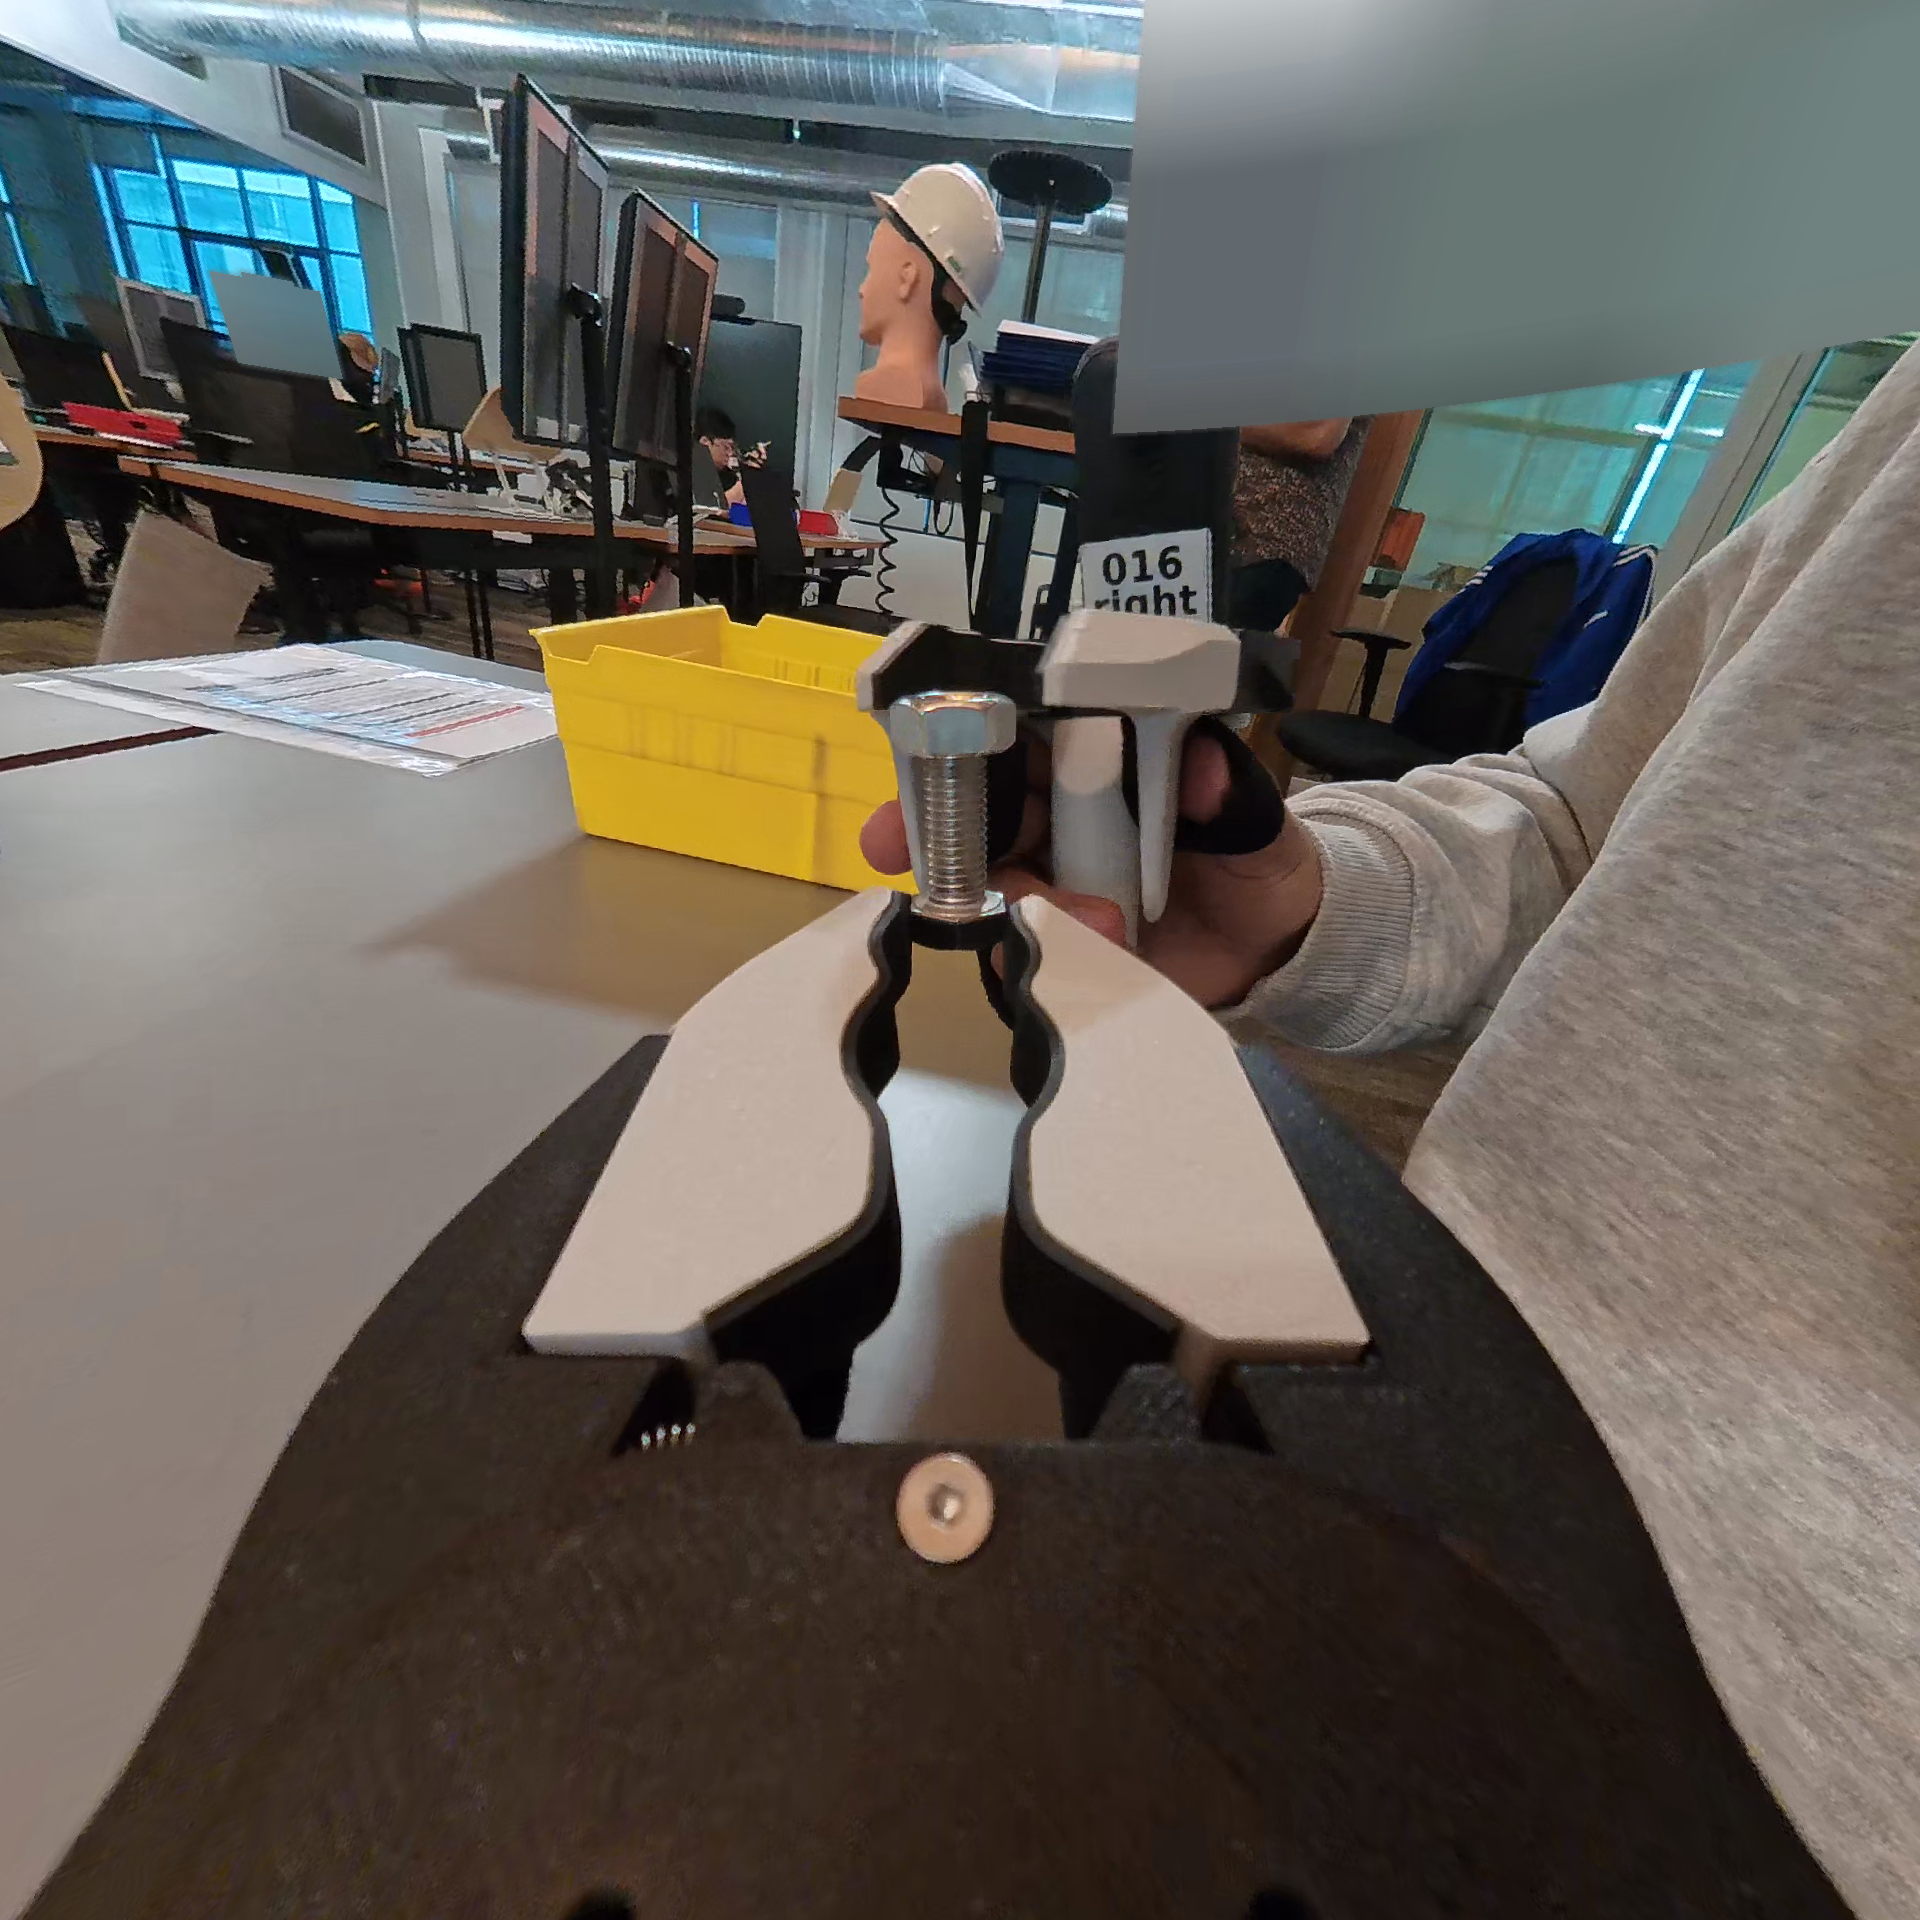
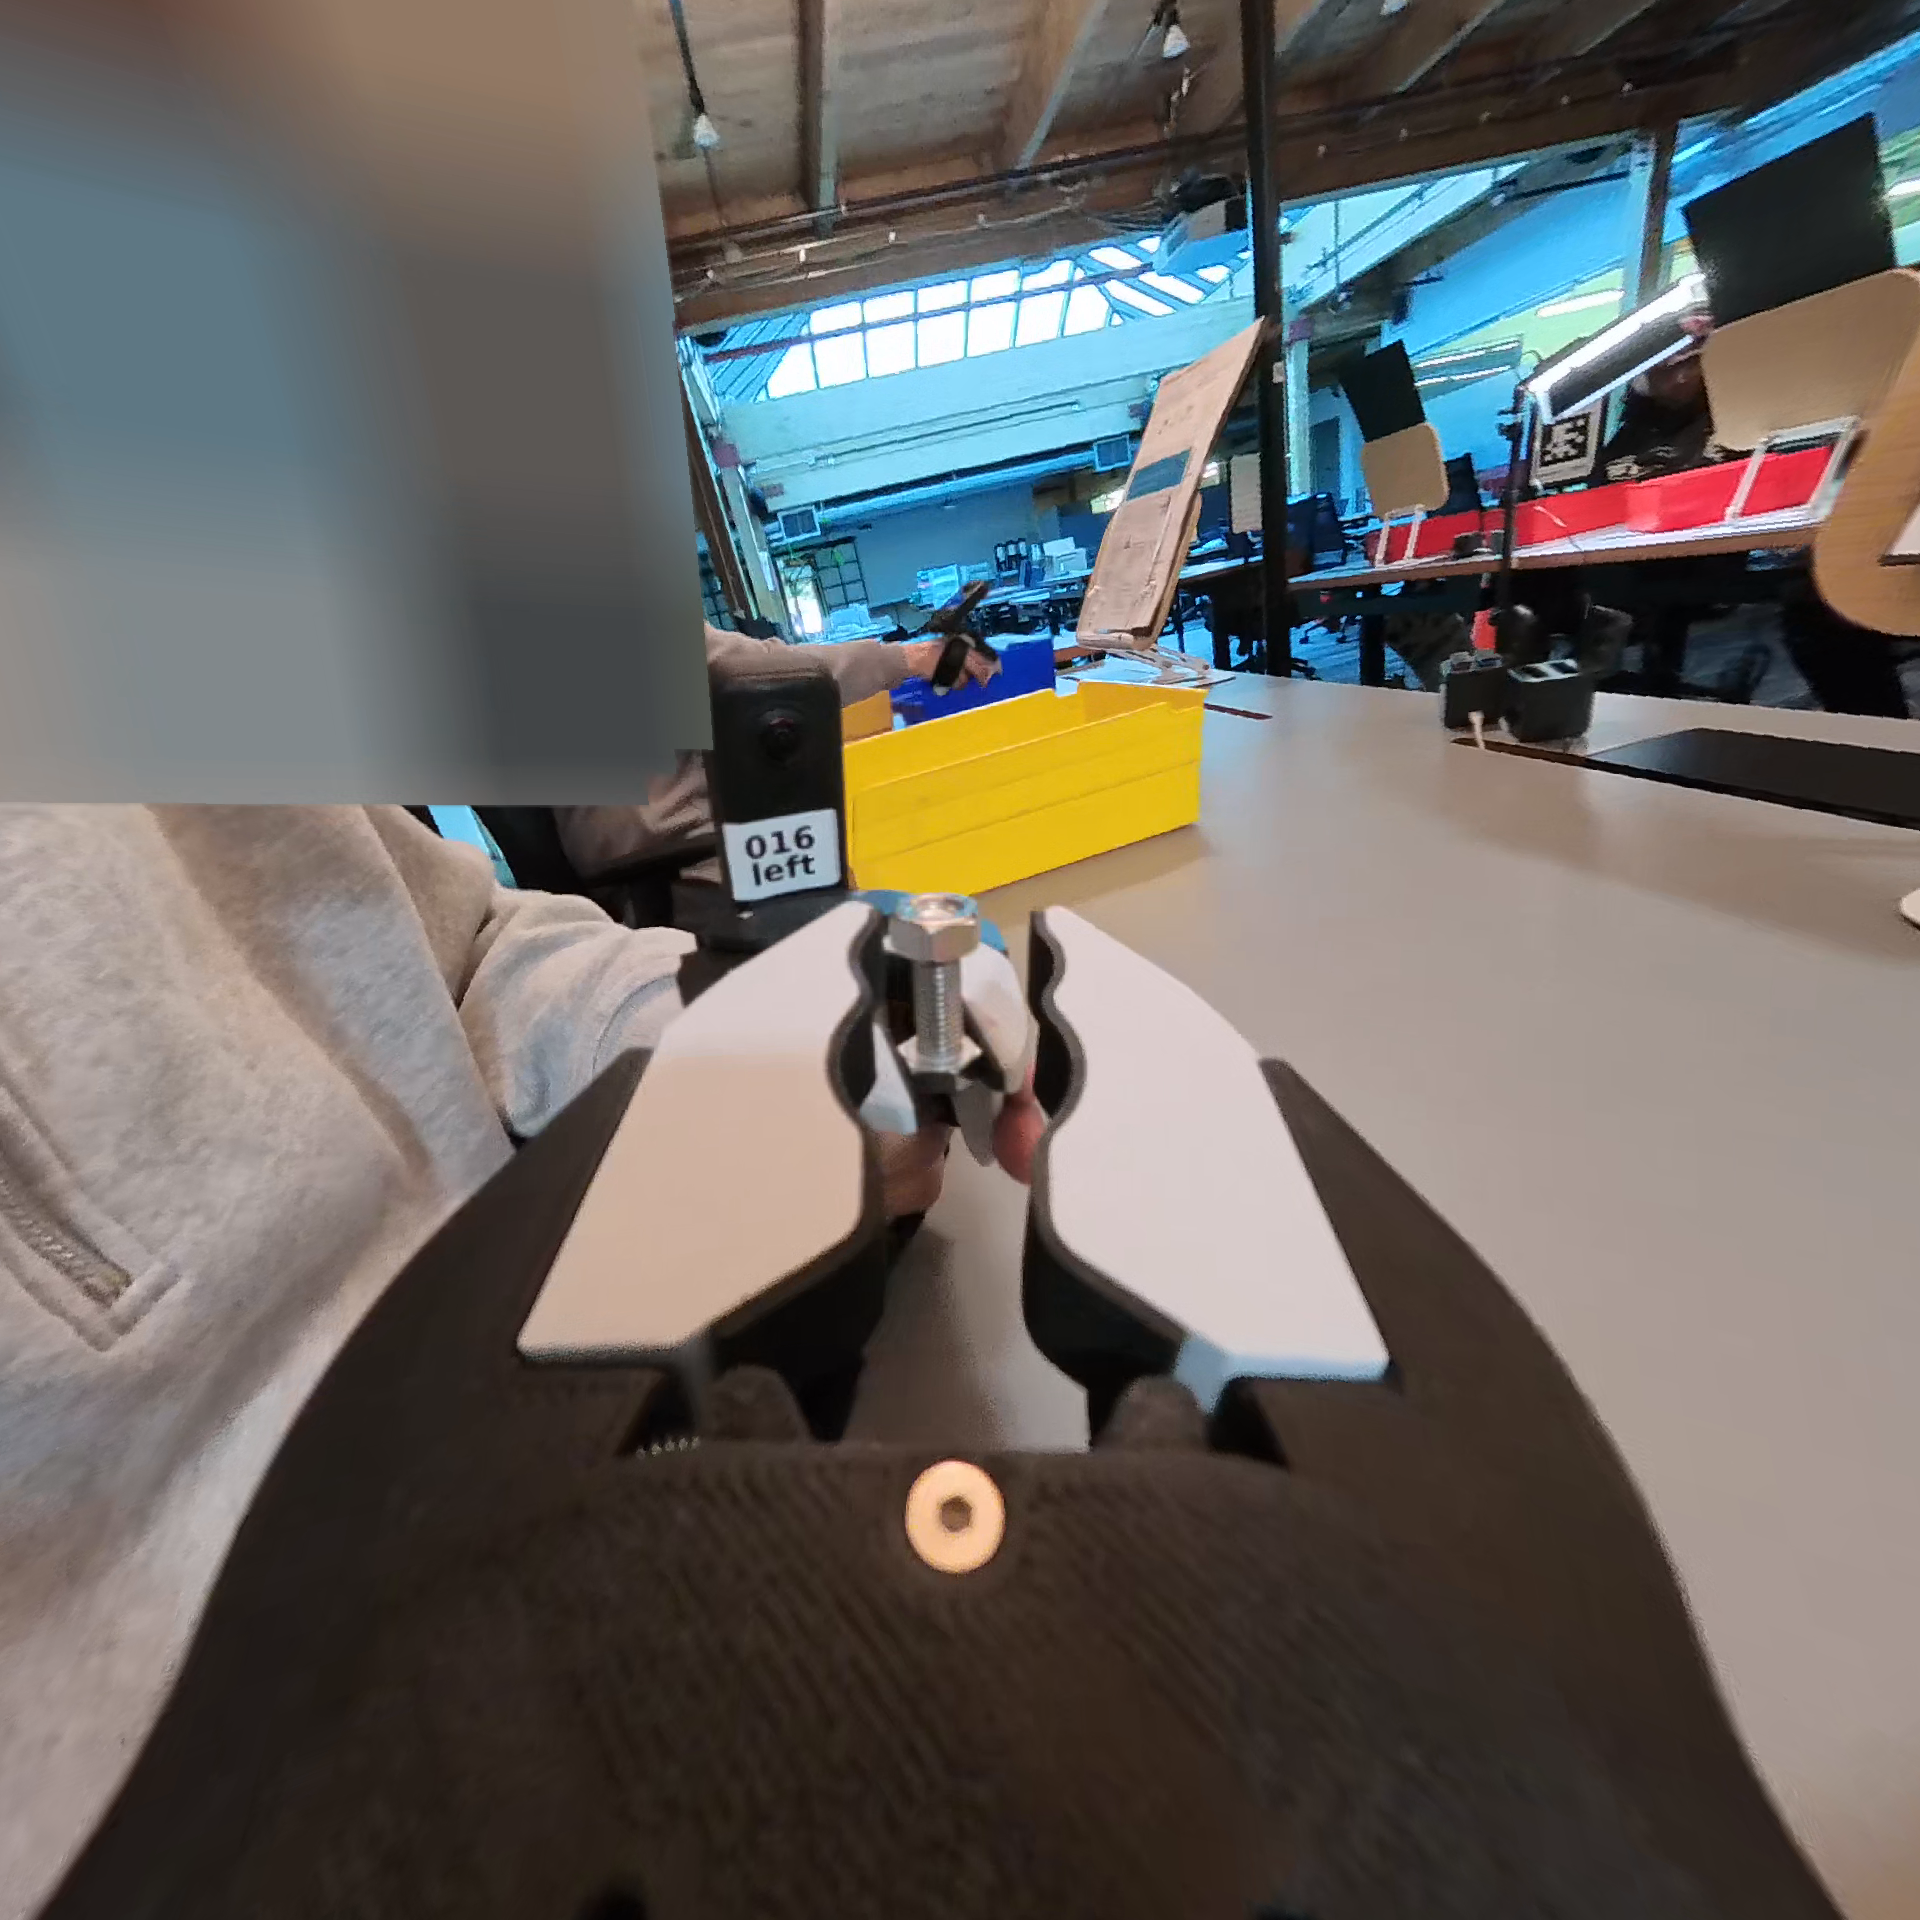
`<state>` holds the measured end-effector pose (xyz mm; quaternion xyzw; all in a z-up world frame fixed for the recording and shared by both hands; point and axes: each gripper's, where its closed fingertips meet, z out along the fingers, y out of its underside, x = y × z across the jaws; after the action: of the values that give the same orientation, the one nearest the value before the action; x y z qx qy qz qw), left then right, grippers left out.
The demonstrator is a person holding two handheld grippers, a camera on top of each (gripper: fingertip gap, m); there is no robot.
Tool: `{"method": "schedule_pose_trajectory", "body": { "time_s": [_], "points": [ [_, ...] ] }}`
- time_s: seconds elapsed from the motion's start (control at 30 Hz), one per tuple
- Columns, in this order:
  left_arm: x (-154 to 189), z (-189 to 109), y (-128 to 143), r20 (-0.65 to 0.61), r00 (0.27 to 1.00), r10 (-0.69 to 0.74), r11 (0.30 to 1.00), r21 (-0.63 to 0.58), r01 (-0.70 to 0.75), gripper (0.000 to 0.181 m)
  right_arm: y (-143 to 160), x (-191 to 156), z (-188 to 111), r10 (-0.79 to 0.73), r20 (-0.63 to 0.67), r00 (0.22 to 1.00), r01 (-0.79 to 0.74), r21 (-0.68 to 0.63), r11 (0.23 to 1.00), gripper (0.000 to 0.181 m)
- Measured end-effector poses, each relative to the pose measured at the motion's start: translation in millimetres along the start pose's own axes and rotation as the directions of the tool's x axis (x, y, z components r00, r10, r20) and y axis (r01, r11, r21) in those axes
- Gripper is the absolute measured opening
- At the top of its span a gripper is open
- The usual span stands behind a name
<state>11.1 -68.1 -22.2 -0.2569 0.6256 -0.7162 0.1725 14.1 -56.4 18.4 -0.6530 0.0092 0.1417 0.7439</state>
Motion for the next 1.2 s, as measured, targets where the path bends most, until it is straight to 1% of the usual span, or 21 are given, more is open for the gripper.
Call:
{"method": "schedule_pose_trajectory", "body": {
  "time_s": [0.13,0.27,0.37,0.43,0.57,0.63,0.7,0.77,0.83,0.93,1.03,1.1,1.2],
  "points": [
    [1,0,0,-0.003,1.0,0.003,1.0,-0.001,-0.003,0.017,6,1,2,-0.047,-0.021,0.999,0.046,-0.042,0.998,0.025],
    [-2,-1,-2,0.001,1.0,-0.014,1.0,0.013,0.014,0.017,3,14,-4,-0.015,-0.078,0.997,0.013,-0.022,1.0,0.018],
    [-1,0,-1,0.001,1.0,-0.004,1.0,0.005,0.004,0.017,-2,6,-3,0.018,-0.025,1.0,-0.018,0.013,1.0,0.025],
    [0,0,1,-0.001,1.0,0.001,1.0,-0.002,-0.001,0.017,-1,-1,1,-0.011,0.0,1.0,0.011,0.0,1.0,0.028],
    [2,0,0,-0.01,1.0,0.008,1.0,0.001,-0.008,0.017,7,0,4,-0.069,-0.026,0.997,0.068,-0.055,0.996,0.026],
    [0,0,0,-0.002,1.0,0.001,1.0,0.003,-0.001,0.018,6,5,1,-0.06,-0.041,0.997,0.057,-0.05,0.997,0.026],
    [-2,-1,-2,-0.002,1.0,-0.016,1.0,0.014,0.016,0.017,3,14,-3,-0.033,-0.079,0.996,0.031,-0.031,0.999,0.019],
    [-3,-1,-2,0.003,1.0,-0.013,1.0,0.013,0.013,0.017,0,14,-5,0.002,-0.064,0.998,-0.003,-0.006,1.0,0.021],
    [-2,0,0,-0.001,1.0,-0.009,1.0,0.006,0.009,0.017,-2,6,-2,0.014,-0.025,1.0,-0.014,0.008,1.0,0.026],
    [0,0,1,-0.005,1.0,0.004,1.0,-0.003,-0.004,0.017,5,-3,4,-0.04,-0.004,0.999,0.04,-0.033,0.999,0.03],
    [2,1,1,-0.01,1.0,0.013,1.0,-0.004,-0.014,0.017,10,1,5,-0.079,-0.036,0.996,0.076,-0.073,0.994,0.026],
    [0,0,1,-0.006,1.0,0.006,1.0,0.001,-0.006,0.018,8,4,2,-0.063,-0.04,0.997,0.06,-0.062,0.996,0.026],
    [-3,-1,-1,0.001,1.0,-0.007,1.0,0.01,0.007,0.017,4,13,-3,-0.017,-0.07,0.997,0.016,-0.025,1.0,0.02]
  ]
}}
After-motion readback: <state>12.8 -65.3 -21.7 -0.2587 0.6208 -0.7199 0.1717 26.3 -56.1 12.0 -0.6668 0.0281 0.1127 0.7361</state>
